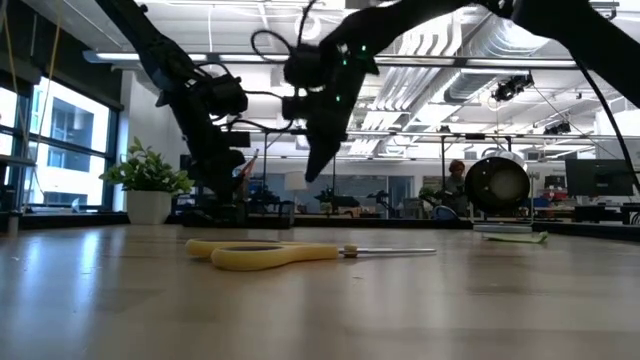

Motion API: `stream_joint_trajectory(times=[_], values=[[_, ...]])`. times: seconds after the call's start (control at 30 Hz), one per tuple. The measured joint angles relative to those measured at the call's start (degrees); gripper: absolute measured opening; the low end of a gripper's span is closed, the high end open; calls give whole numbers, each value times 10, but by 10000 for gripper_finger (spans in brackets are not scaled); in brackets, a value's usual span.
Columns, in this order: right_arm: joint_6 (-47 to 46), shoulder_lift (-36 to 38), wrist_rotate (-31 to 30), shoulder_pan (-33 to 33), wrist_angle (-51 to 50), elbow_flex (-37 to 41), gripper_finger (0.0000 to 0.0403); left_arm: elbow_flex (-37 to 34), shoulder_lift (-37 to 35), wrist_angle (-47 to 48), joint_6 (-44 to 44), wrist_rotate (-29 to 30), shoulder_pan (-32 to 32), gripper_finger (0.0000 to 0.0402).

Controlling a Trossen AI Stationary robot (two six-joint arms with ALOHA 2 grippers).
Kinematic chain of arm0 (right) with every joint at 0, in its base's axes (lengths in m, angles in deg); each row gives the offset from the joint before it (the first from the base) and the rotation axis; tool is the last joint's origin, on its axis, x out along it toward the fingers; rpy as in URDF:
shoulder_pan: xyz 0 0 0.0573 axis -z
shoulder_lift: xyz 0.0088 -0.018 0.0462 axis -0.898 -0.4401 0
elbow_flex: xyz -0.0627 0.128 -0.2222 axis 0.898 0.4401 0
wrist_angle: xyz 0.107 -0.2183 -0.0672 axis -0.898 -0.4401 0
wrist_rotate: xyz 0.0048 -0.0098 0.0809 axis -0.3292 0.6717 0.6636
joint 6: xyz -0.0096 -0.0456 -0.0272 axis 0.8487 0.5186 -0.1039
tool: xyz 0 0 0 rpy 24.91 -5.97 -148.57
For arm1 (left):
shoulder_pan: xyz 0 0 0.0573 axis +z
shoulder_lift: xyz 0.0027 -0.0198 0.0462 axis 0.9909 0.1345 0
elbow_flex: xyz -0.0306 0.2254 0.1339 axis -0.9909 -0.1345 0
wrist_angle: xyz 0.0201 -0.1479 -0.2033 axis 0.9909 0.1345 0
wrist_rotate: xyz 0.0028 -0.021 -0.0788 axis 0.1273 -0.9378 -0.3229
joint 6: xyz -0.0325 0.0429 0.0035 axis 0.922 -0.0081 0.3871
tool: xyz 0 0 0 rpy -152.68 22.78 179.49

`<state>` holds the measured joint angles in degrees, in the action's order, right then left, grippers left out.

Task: Pick and place office supplies into organizer
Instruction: Adjust the black black binder clip in the bottom left section of the desk organizer, then put the yellow scissors into the top left section of the desk organizer

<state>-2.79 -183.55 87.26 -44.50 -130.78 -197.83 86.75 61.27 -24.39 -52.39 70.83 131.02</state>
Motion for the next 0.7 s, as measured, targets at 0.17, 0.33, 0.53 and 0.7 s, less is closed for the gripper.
stream_joint_trajectory(times=[0.17, 0.33, 0.53, 0.7], values=[[-19, 46, -66, -36, 17, 0, 0, 0, 16, -6, -2, 1, 0, 83], [-20, 114, -119, -81, 27, -1, 0, 0, 38, -7, -24, 6, 0, 83], [-41, 171, -111, -115, -7, 7, 0, 0, 25, -2, -29, 5, 0, 83], [-55, 193, -59, -124, 17, 102, 0, 0, -19, 14, -23, 5, 0, 83]])
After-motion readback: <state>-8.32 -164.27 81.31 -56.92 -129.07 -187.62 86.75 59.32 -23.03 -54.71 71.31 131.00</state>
